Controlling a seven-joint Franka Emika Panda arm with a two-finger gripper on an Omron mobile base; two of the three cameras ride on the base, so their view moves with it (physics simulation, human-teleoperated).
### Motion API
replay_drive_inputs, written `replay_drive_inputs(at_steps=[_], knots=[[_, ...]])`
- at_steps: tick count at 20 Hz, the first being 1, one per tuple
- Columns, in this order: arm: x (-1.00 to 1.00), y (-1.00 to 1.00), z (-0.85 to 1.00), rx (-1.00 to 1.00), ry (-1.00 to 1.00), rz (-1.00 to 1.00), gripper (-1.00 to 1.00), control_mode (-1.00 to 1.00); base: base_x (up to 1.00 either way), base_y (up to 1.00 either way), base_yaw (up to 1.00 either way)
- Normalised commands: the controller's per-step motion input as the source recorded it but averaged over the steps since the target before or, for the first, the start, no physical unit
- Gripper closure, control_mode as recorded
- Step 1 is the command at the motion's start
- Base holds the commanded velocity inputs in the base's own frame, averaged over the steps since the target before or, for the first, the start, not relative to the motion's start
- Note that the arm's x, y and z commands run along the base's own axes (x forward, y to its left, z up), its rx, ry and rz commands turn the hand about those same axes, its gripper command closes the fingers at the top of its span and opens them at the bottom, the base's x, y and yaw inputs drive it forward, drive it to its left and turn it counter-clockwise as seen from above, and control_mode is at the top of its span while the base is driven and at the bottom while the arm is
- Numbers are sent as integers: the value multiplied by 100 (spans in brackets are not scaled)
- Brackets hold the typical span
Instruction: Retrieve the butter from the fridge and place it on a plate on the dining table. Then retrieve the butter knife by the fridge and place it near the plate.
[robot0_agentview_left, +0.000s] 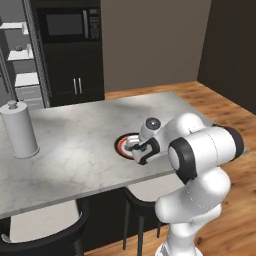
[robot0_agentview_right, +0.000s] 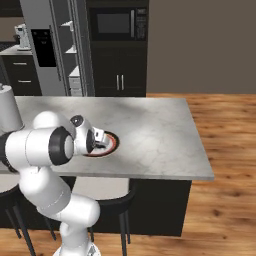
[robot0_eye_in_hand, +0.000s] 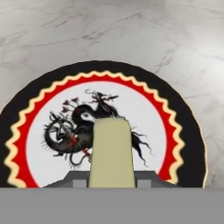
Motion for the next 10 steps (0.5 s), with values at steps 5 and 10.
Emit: replay_drive_inputs(at_steps=[5,10], knots=[[15,0,-4,0,0,0,100,-100,0,0,0],[9,0,-2,0,0,0,100,-100,0,0,0]])
